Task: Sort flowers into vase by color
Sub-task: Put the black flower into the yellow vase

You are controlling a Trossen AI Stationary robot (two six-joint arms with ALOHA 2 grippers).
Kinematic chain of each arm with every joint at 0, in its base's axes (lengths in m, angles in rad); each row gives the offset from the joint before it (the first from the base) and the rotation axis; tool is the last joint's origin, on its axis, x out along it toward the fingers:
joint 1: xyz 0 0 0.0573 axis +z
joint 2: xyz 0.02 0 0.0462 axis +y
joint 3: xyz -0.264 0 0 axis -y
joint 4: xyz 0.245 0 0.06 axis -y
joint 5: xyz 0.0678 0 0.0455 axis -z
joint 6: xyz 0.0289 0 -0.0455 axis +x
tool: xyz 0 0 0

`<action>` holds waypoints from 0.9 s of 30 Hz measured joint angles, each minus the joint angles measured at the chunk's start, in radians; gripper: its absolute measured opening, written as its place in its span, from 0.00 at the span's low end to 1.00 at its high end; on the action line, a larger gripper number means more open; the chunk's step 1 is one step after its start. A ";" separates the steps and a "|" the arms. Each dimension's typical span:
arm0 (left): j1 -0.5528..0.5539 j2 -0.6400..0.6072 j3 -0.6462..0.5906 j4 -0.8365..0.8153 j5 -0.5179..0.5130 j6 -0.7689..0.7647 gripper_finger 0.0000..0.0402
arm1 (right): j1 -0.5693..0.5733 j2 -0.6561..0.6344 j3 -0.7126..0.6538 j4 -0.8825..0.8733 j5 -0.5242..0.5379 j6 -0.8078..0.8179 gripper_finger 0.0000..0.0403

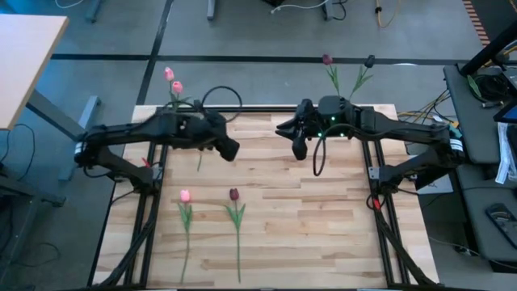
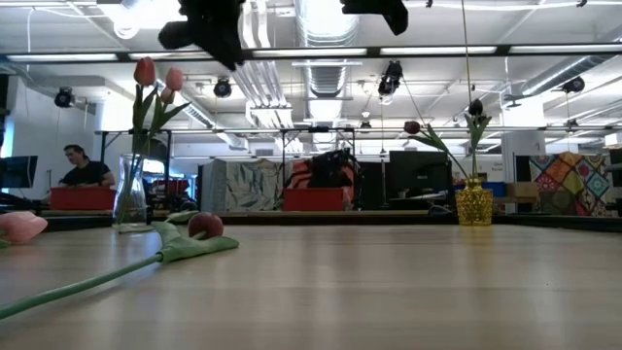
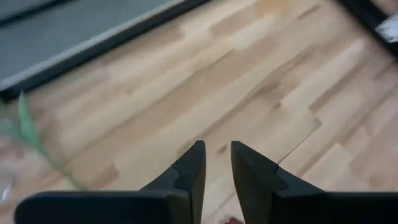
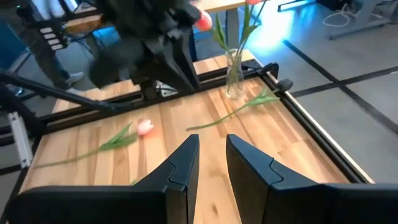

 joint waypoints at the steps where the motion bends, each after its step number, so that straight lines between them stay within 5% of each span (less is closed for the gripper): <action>1: 0.000 0.017 -0.006 -0.013 0.000 -0.030 0.14 | -0.001 -0.005 -0.002 -0.005 -0.011 -0.002 0.18; 14: 0.043 0.225 -0.197 -0.069 -0.027 -0.330 0.10 | -0.045 -0.078 -0.019 -0.047 -0.017 -0.053 0.18; 27: 0.223 0.385 -0.247 -0.056 -0.052 -0.303 0.37 | -0.045 -0.119 -0.020 -0.113 -0.065 -0.089 0.18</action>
